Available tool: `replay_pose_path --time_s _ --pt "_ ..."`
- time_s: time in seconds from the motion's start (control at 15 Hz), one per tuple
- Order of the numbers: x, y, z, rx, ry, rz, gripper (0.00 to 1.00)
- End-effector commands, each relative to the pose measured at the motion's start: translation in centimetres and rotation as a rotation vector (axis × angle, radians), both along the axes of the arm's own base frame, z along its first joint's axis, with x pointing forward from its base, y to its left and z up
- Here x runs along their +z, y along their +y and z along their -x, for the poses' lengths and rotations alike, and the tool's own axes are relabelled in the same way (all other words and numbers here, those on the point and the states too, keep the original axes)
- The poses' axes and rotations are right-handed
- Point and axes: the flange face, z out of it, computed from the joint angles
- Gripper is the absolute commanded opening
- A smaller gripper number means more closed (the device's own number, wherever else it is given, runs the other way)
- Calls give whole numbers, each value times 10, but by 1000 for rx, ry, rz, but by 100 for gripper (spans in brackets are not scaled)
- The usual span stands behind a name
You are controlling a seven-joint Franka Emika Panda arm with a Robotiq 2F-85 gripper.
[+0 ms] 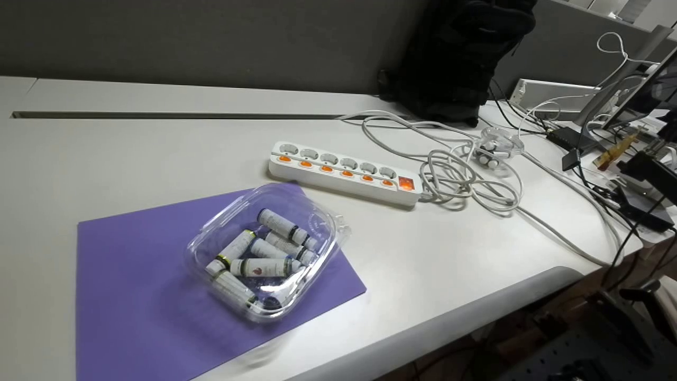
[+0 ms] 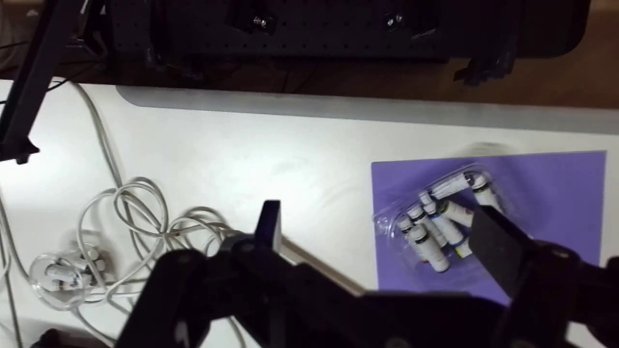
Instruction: Press the fourth and third switch from the left on the extension cable
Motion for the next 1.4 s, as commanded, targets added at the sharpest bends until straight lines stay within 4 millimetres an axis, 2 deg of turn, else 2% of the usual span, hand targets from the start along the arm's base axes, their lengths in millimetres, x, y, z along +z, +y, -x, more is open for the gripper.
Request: replay_pose_path --time_s 0.0,0.33,0.6,0.73,0.8,0.93,1.2,1.33 --pt "-2 -59 -5 -158 -105 13 100" --pt "-2 -126 -45 -286 -337 1 100" --pt "-9 -165 -87 -332 -471 -20 100" --pt "-12 -171 -94 -333 -487 5 100" --pt "-15 -167 -81 -304 -472 -18 100" --pt "-21 -172 -89 -308 -469 -11 100" --pt "-19 -172 -90 -309 -472 -11 100" --pt "-19 -183 -104 -303 -444 -34 100"
